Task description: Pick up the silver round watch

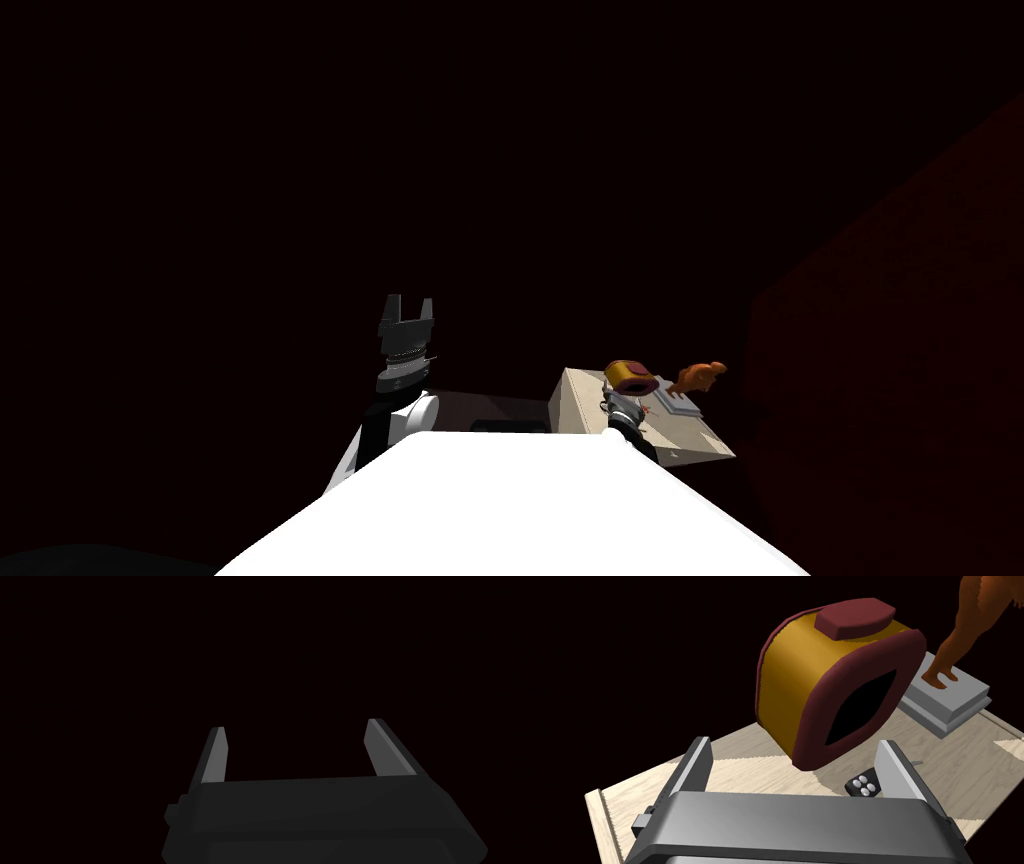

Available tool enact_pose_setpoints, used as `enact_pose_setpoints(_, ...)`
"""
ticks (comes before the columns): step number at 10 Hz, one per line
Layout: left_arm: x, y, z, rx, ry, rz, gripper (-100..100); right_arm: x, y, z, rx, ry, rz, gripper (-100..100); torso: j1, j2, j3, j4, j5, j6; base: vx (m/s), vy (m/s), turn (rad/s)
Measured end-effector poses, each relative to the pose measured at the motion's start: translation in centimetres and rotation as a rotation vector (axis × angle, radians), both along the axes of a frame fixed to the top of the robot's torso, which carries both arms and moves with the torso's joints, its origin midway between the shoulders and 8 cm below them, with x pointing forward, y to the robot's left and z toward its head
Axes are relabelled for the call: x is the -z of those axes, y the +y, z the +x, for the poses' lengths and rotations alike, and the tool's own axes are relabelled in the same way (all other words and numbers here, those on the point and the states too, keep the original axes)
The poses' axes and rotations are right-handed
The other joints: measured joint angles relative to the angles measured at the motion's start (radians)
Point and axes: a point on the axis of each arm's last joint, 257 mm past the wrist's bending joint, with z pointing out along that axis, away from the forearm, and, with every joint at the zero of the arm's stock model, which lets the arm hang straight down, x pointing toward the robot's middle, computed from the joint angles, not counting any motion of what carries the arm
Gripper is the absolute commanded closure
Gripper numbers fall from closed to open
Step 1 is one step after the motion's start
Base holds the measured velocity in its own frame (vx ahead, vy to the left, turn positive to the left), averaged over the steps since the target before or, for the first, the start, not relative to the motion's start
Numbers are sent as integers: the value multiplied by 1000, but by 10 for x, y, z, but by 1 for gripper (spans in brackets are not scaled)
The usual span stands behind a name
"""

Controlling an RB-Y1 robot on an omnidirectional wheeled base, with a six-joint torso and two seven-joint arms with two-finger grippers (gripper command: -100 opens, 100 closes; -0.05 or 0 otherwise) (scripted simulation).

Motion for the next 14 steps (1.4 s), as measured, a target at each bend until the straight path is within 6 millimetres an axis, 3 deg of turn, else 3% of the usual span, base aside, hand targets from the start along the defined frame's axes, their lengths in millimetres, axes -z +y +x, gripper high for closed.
enact_pose_setpoints(2, 0, 0, 0, 0, 0, 0, 0, 27, -2, -17, 83, -10, 103, -100, -1, -3, -2, 0, 0, 0, 131, -4, -40)
enact_pose_setpoints(4, 0, 0, 0, 0, 0, 0, 0, 61, 11, -43, 168, -13, 206, -100, 0, -5, -3, -1, 0, 0, 127, -6, -38)
enact_pose_setpoints(9, 0, 0, 0, 0, 0, 0, 0, 105, 33, -90, 334, -27, 385, -100, -3, -3, -1, 0, -1, 0, 96, -40, -48)
enact_pose_setpoints(13, 0, 0, 0, 0, 0, 0, 0, 134, 61, -113, 412, -18, 474, -100, -4, 1, 0, 0, -1, 0, 63, -43, -44)
enact_pose_setpoints(14, 0, 0, 0, 0, 0, 0, 0, 134, 62, -114, 415, -19, 476, 0, -2, 3, 2, 1, 0, 0, 5, -3, 2)
